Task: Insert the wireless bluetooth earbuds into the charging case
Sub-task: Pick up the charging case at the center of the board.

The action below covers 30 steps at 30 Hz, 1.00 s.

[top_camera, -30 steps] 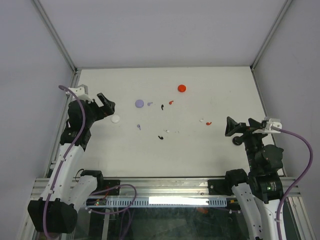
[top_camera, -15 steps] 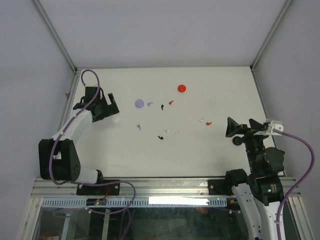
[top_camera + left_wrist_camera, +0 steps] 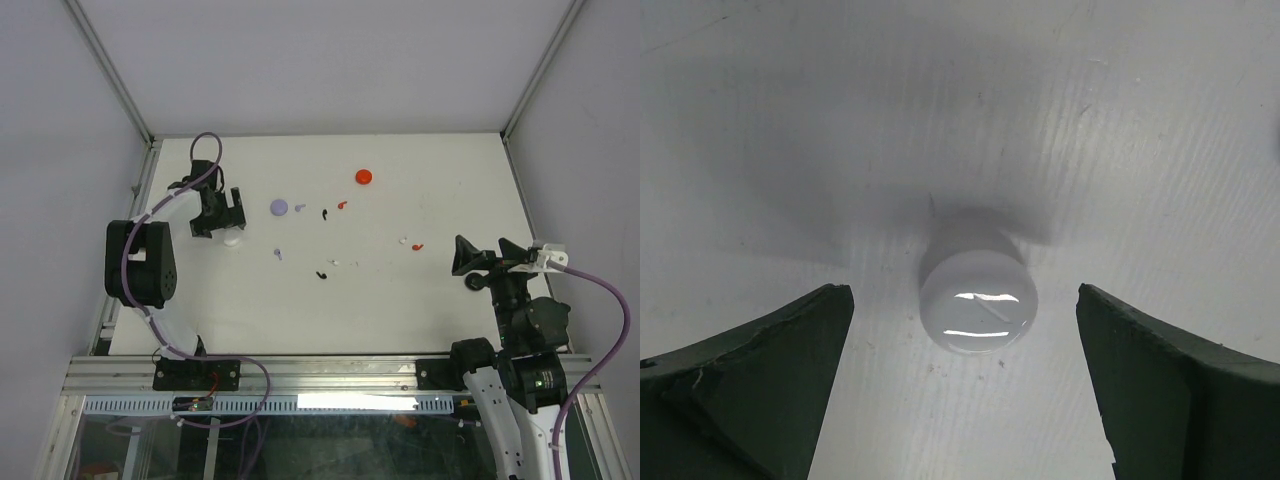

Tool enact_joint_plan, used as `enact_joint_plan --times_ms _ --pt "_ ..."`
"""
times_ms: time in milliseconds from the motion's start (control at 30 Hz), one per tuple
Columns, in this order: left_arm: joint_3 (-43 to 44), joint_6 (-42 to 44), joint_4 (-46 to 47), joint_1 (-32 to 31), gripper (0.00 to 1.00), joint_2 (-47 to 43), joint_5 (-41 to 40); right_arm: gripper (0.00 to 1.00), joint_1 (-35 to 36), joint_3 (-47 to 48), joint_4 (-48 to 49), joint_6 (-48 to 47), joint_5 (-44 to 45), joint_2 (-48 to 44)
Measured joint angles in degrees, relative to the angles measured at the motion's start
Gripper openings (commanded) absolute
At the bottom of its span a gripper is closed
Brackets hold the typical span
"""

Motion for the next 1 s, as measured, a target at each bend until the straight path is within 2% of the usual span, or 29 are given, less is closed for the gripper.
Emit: enact_joint_plan --times_ms 233,467,567,767,1000 --pt "1.6 2.4 -0.5 -3.8 0.91 4.3 -1.5 0.99 0.0 0.0 0.0 0.0 0.0 0.0" --pt "1.6 3.9 -1.4 -7.2 0.84 4.7 -3.5 0.99 0.0 0.0 0.0 0.0 0.0 0.0" --pt "1.6 3.9 -1.7 -8.0 0.79 4.7 -3.5 0.99 0.0 0.0 0.0 0.0 0.0 0.0" --pt "1.6 3.9 -2.1 -8.3 0.75 4.6 -3.6 0.99 0.0 0.0 0.0 0.0 0.0 0.0" --pt "1.6 4.0 -2.3 -8.3 0.57 4.5 -4.4 0.99 0.0 0.0 0.0 0.0 0.0 0.0"
